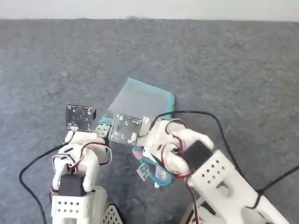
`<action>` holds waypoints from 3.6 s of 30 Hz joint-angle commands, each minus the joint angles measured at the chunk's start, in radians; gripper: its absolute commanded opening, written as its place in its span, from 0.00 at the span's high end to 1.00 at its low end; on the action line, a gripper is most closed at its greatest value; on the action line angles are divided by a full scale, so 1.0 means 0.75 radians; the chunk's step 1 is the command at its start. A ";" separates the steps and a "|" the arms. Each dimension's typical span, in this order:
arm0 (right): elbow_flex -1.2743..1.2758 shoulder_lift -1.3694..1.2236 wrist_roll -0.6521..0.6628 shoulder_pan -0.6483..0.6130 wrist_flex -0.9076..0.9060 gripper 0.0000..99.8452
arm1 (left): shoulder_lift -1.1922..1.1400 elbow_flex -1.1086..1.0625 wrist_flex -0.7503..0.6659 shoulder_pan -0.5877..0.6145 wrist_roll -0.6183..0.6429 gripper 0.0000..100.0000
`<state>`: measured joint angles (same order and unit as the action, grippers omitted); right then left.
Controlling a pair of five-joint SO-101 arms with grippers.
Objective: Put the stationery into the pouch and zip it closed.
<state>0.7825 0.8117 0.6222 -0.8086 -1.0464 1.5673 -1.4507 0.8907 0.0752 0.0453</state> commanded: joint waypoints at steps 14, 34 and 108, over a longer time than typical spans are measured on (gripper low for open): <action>-0.002 0.069 -0.186 0.337 -0.148 0.66 | 0.002 0.040 -0.131 0.243 0.170 0.99; 0.117 -0.527 -0.538 0.447 -0.114 0.66 | 0.000 -0.024 -0.129 0.184 0.125 0.99; -0.736 -0.631 -0.536 -0.099 -0.584 0.99 | 0.004 -0.146 -0.338 0.176 0.125 0.99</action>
<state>0.3176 0.3514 0.2355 -0.8715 -1.4730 1.5643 -1.5766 0.6743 0.2148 0.1481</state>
